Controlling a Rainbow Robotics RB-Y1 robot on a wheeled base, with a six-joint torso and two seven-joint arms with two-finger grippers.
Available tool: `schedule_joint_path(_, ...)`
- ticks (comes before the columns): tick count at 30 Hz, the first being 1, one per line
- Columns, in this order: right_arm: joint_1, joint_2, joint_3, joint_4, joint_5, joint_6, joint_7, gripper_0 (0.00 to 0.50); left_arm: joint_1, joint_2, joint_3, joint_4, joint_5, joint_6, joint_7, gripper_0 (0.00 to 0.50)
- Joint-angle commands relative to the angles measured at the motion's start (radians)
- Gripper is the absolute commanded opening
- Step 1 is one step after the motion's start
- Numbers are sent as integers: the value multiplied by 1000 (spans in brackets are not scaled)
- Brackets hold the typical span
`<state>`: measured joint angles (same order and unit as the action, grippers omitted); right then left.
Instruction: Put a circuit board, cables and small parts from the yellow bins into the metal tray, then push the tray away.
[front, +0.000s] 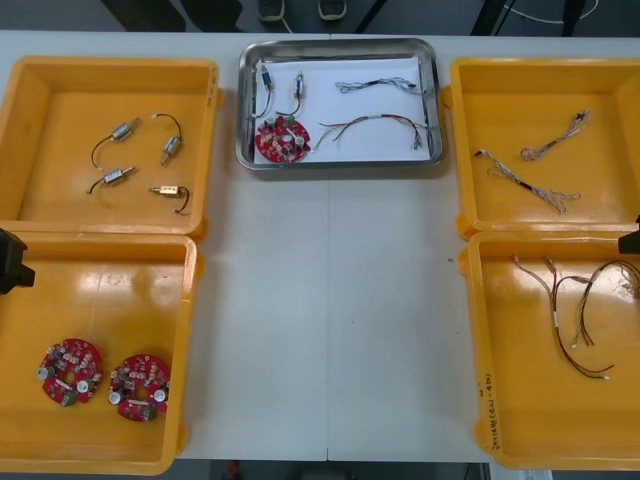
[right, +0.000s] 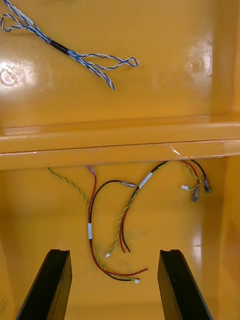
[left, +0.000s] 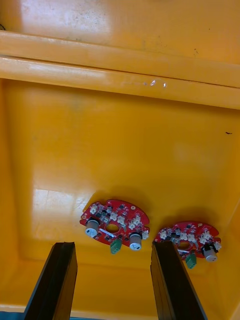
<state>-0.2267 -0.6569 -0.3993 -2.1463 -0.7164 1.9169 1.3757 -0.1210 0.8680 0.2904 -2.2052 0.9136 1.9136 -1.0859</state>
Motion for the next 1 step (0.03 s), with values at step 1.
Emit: schedule_joint_path(1,12,-6,-27,-3,0,3,40,500,15,43,30,-28,-1,6,-88,433)
